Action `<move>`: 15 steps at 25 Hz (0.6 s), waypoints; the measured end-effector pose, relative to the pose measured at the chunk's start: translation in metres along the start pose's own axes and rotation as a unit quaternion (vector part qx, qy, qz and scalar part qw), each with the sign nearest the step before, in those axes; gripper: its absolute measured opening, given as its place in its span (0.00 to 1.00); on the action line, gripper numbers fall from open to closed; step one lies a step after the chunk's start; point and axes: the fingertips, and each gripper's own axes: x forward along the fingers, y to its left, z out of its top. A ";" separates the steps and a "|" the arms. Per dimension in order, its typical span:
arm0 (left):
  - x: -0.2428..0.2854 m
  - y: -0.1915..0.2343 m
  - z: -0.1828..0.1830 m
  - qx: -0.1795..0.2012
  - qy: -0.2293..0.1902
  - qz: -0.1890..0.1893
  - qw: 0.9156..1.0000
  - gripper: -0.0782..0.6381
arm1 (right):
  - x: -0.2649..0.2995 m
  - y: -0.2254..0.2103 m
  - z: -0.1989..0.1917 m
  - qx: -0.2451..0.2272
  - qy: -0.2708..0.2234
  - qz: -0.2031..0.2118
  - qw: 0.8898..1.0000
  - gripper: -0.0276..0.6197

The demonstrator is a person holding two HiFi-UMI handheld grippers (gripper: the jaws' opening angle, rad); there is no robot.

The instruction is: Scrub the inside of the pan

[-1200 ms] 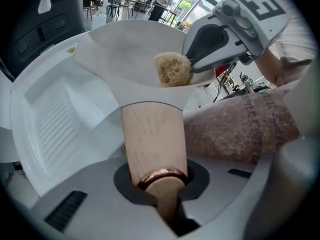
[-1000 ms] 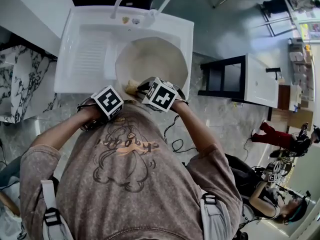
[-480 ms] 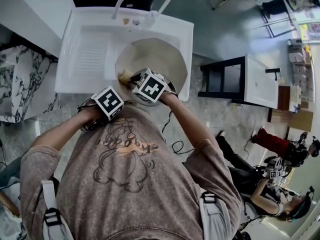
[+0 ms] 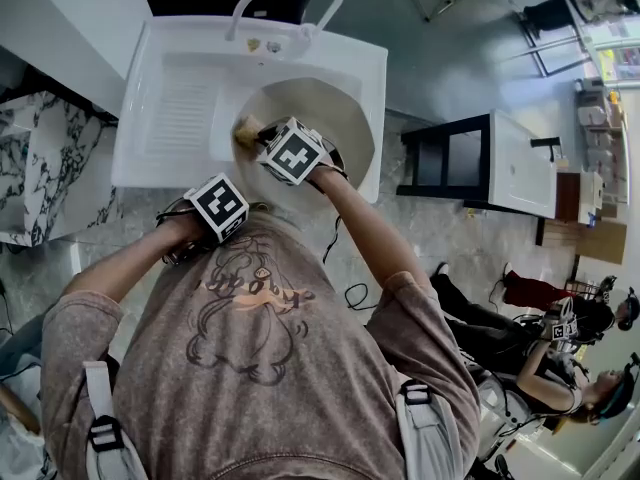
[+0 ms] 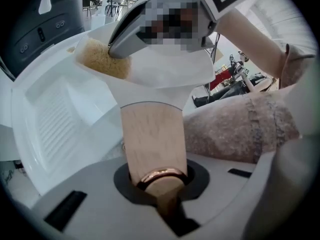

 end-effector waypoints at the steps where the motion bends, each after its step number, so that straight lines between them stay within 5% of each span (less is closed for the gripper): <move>1: 0.000 0.000 0.000 0.000 0.000 0.000 1.000 0.16 | 0.001 -0.002 0.000 -0.002 0.001 -0.003 1.000 0.12; 15: 0.001 0.004 -0.002 -0.002 0.001 -0.001 1.000 0.16 | 0.021 -0.054 -0.010 0.001 0.016 -0.081 0.997 0.12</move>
